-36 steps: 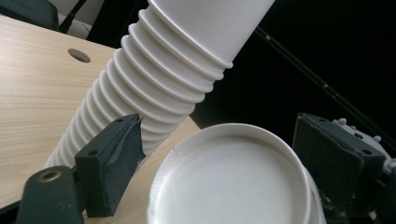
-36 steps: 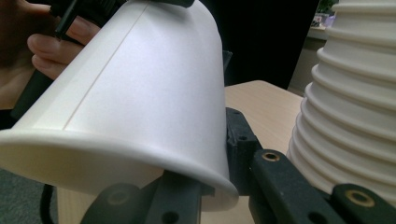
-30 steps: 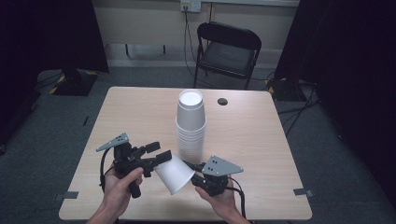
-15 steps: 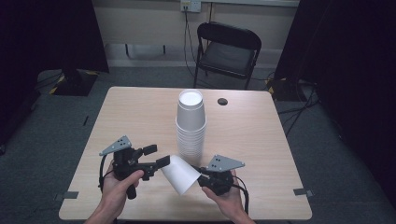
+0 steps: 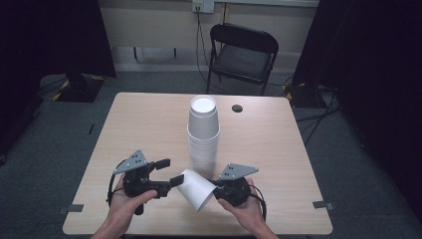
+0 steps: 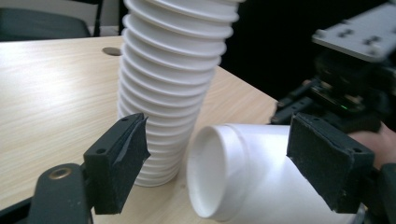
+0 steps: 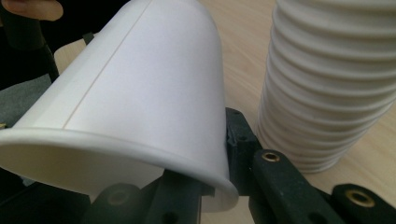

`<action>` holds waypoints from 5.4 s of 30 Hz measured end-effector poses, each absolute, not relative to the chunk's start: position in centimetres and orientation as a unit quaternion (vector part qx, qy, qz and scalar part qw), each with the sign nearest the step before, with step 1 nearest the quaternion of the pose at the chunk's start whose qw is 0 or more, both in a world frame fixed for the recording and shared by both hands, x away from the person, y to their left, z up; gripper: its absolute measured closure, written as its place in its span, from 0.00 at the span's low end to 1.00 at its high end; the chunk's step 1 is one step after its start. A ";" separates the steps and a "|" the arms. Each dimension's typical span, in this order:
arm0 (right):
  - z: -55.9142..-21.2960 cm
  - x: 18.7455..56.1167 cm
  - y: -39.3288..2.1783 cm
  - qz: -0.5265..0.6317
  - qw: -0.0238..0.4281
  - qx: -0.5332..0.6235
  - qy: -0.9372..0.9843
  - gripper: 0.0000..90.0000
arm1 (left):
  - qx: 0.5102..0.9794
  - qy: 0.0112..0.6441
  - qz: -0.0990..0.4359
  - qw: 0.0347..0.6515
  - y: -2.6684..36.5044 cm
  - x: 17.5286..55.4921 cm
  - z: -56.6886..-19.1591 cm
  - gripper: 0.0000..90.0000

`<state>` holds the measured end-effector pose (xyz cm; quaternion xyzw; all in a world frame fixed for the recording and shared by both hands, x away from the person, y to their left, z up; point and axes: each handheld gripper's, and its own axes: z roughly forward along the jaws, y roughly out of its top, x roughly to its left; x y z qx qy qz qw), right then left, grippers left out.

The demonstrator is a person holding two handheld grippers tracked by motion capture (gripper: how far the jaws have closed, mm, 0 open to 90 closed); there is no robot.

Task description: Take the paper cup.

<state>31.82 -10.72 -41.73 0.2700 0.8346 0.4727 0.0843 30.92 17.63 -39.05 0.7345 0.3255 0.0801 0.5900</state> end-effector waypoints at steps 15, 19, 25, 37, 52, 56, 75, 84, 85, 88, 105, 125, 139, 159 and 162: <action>-42.8 33.1 -10.1 0.412 0.023 0.253 0.875 0.94 | 0.819 0.206 0.068 0.531 16.0 29.9 -40.0 0.18; -42.9 33.2 -9.8 0.402 0.012 0.247 0.882 0.94 | 0.833 0.175 0.074 0.520 15.4 29.6 -40.2 0.18; -42.5 33.5 -9.5 0.392 0.009 0.240 0.888 0.94 | 0.849 0.137 0.093 0.502 14.5 29.3 -40.5 0.17; -42.4 33.9 -8.9 0.358 -0.005 0.219 0.907 0.95 | 0.883 0.077 0.102 0.452 13.2 29.0 -41.2 0.16; -41.8 34.4 -7.9 0.332 -0.029 0.199 0.921 0.96 | 0.893 0.028 0.114 0.435 13.2 29.0 -42.2 0.09; -41.7 34.6 -7.7 0.332 -0.045 0.203 0.920 0.96 | 0.895 0.023 0.120 0.429 13.0 28.8 -42.6 0.06; -41.1 34.7 -7.7 0.347 -0.074 0.230 0.906 0.98 | 0.898 0.016 0.146 0.415 12.6 28.6 -43.8 0.17; -41.2 34.8 -7.7 0.348 -0.069 0.239 0.904 0.98 | 0.896 0.026 0.156 0.416 12.5 28.6 -43.9 0.18; -41.1 34.8 -7.7 0.352 -0.067 0.240 0.902 0.98 | 0.895 0.025 0.156 0.416 12.5 28.7 -43.9 0.19; -40.9 34.9 -7.8 0.366 -0.065 0.243 0.896 0.97 | 0.890 0.036 0.155 0.428 12.7 28.9 -43.8 0.19; -40.4 35.3 -7.7 0.380 -0.073 0.261 0.885 0.97 | 0.881 0.055 0.162 0.441 12.9 28.9 -43.6 0.15; -39.8 35.3 -7.8 0.411 -0.056 0.264 0.871 0.85 | 0.859 0.099 0.141 0.481 14.2 29.6 -43.9 0.17; -37.9 34.5 -10.8 0.493 -0.022 0.277 0.824 0.70 | 0.830 0.170 0.126 0.516 16.0 30.5 -43.9 0.17; -38.6 33.5 -16.2 0.506 0.061 0.327 0.796 0.54 | 0.779 0.251 0.146 0.556 19.3 32.0 -41.9 0.17; -39.0 33.3 -17.0 0.500 0.072 0.338 0.794 0.51 | 0.770 0.261 0.149 0.562 19.6 32.2 -41.7 0.17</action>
